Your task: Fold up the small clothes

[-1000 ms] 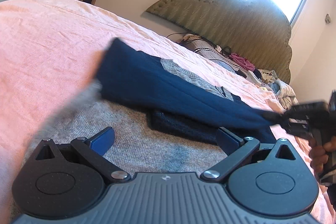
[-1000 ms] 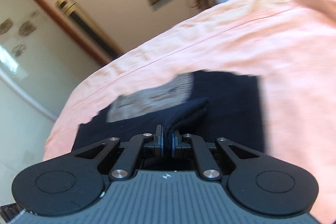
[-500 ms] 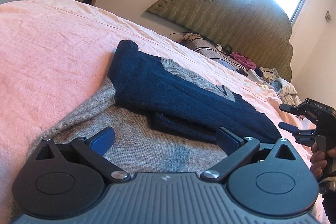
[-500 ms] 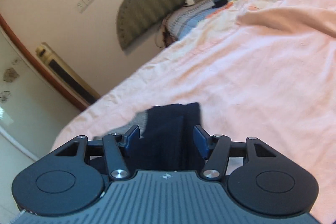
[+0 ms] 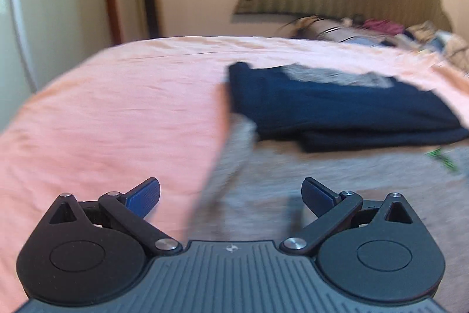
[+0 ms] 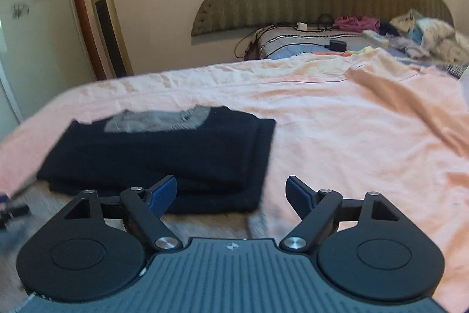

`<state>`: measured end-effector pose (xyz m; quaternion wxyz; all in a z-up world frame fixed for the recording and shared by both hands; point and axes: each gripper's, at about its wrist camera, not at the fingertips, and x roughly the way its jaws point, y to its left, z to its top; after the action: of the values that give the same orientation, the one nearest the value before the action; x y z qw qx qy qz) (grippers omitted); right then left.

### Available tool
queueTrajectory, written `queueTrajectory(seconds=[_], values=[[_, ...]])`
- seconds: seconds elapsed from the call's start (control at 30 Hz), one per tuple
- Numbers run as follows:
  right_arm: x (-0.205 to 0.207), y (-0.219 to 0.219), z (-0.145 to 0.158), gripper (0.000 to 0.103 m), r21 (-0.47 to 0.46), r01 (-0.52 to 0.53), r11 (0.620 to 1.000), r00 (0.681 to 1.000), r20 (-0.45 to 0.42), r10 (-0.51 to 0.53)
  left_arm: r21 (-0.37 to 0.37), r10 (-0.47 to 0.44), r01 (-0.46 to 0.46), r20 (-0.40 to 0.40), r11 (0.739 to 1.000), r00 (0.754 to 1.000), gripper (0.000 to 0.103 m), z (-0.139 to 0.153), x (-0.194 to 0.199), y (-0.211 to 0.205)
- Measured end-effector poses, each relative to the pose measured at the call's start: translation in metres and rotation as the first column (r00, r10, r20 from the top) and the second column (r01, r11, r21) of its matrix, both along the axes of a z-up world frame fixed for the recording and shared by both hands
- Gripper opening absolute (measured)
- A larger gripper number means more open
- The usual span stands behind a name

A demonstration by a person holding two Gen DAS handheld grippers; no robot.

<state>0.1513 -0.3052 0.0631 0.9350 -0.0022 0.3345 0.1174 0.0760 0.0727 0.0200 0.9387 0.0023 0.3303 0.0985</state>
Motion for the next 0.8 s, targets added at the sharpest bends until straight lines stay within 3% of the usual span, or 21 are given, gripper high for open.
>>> queueTrajectory(seconds=[0.03,0.07,0.1,0.13,0.2,0.23,0.3,0.33,0.37,0.43,0.47,0.5,0.57,0.63,0.67,0.73,0.77,0.8], values=[[-0.002,-0.004,-0.007,0.079,-0.003,0.000,1.000,0.999,-0.043,0.000,-0.006,0.020,-0.020,-0.030,1.000,0.999,0.103,-0.004,0.006,0.008],[-0.002,-0.007,-0.016,0.065,0.020,-0.010,1.000,0.996,-0.090,0.012,-0.030,0.033,-0.035,-0.067,0.999,0.997,0.103,-0.007,0.012,0.014],[-0.001,-0.007,-0.024,0.036,0.052,-0.026,0.998,0.990,-0.139,0.033,-0.073,0.038,-0.044,-0.081,0.996,0.996,0.103,-0.009,0.017,0.020],[-0.004,-0.006,-0.027,0.029,0.054,-0.020,0.998,0.991,-0.128,0.027,-0.083,0.045,-0.051,-0.073,0.995,0.996,0.101,-0.009,0.020,0.023],[-0.005,-0.012,-0.027,0.005,0.049,0.012,0.999,0.992,-0.128,-0.005,-0.046,0.057,-0.059,-0.052,0.997,0.997,0.060,-0.004,0.024,0.027],[-0.003,-0.023,-0.028,0.004,0.090,0.037,0.995,0.990,-0.139,-0.025,-0.052,0.057,-0.059,-0.047,0.997,0.997,0.038,-0.001,0.026,0.033],[-0.002,-0.046,-0.033,0.003,0.196,0.092,0.976,0.983,-0.172,-0.058,-0.053,0.028,-0.031,-0.047,0.998,0.998,0.039,-0.002,0.026,0.039],[-0.004,-0.048,-0.034,0.003,0.220,0.100,0.970,0.981,-0.185,-0.059,-0.018,0.005,-0.006,-0.040,1.000,0.999,0.039,-0.003,0.022,0.036],[-0.007,-0.045,-0.032,0.004,0.213,0.099,0.972,0.981,-0.187,-0.059,0.024,-0.017,0.018,-0.040,1.000,0.999,0.039,-0.002,0.019,0.030],[-0.018,-0.040,-0.026,0.021,0.217,0.109,0.970,0.978,-0.197,-0.066,0.021,-0.033,0.034,-0.061,0.999,0.998,0.045,0.002,0.009,0.026],[-0.027,-0.041,-0.022,0.045,0.252,0.119,0.961,0.977,-0.201,-0.068,-0.017,-0.038,0.037,-0.079,0.999,0.996,0.062,0.006,0.002,0.028],[-0.038,-0.043,-0.018,0.074,0.291,0.109,0.950,0.980,-0.193,-0.053,-0.073,-0.055,0.049,-0.095,0.996,0.994,0.085,0.008,-0.009,0.031],[-0.063,-0.044,-0.015,0.093,0.310,0.085,0.947,0.983,-0.180,-0.030,-0.174,-0.071,0.051,-0.109,0.983,0.991,0.099,0.007,-0.032,0.038],[-0.080,-0.042,-0.022,0.086,0.314,0.066,0.947,0.976,-0.216,0.003,-0.235,-0.072,0.048,-0.097,0.971,0.993,0.098,0.003,-0.053,0.043],[-0.091,-0.039,-0.024,0.077,0.291,0.044,0.956,0.983,-0.186,0.011,-0.230,-0.072,0.052,-0.078,0.972,0.994,0.097,0.002,-0.061,0.042],[-0.100,-0.031,-0.023,0.049,0.169,0.023,0.985,0.989,-0.147,0.002,-0.165,-0.074,0.062,-0.065,0.984,0.995,0.087,-0.001,-0.066,0.035],[-0.098,-0.036,-0.022,0.015,0.156,0.042,0.987,0.987,-0.160,-0.016,-0.109,-0.059,0.052,-0.062,0.993,0.996,0.061,0.000,-0.067,0.032],[-0.095,-0.049,-0.021,0.005,0.206,0.052,0.977,0.983,-0.183,-0.013,-0.094,-0.053,0.047,-0.063,0.995,0.997,0.042,0.003,-0.067,0.033]])
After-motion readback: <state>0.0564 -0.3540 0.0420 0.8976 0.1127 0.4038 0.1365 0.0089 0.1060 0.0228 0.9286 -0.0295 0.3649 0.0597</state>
